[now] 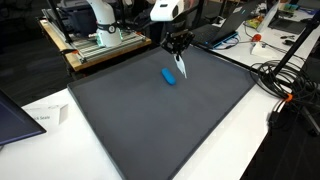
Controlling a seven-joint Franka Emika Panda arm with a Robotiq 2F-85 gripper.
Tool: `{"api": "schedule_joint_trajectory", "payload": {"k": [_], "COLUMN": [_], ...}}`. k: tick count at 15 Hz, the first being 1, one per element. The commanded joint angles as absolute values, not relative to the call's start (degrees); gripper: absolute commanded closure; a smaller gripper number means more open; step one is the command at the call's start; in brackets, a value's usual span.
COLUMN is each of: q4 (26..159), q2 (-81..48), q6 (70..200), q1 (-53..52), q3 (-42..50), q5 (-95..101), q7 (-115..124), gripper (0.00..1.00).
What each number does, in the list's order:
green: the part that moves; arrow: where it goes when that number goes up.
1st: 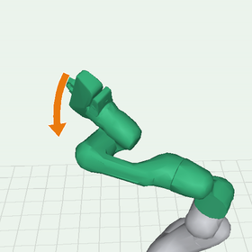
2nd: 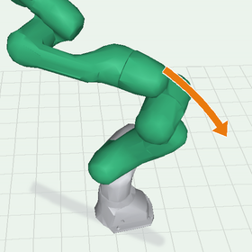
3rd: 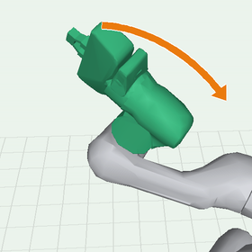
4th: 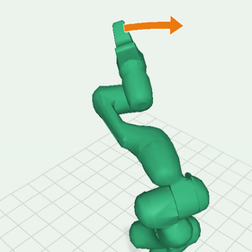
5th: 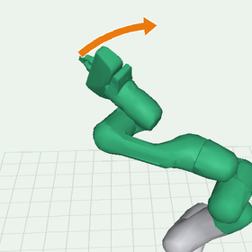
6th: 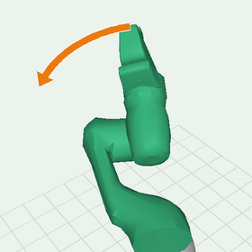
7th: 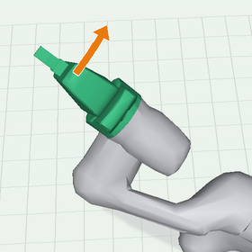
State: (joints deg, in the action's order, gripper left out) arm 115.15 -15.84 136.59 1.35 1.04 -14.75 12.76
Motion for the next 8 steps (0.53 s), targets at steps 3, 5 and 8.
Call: {"api": "schedule_joint_trajectory", "payload": {"k": [3, 5, 8], "q4": [120.5, 121.5, 122.3], "q2": [-12.2, -11.6, -11.2], "q6": [138.1, 138.0, 137.8], "q1": [1.0, 0.7, 0.1], "q3": [2.8, 3.5, 4.6], "q5": [-13.1, -11.7, -9.0], "q7": [18.0, 20.3, 24.9], "gripper": [0.99, 0.99, 0.99]}}
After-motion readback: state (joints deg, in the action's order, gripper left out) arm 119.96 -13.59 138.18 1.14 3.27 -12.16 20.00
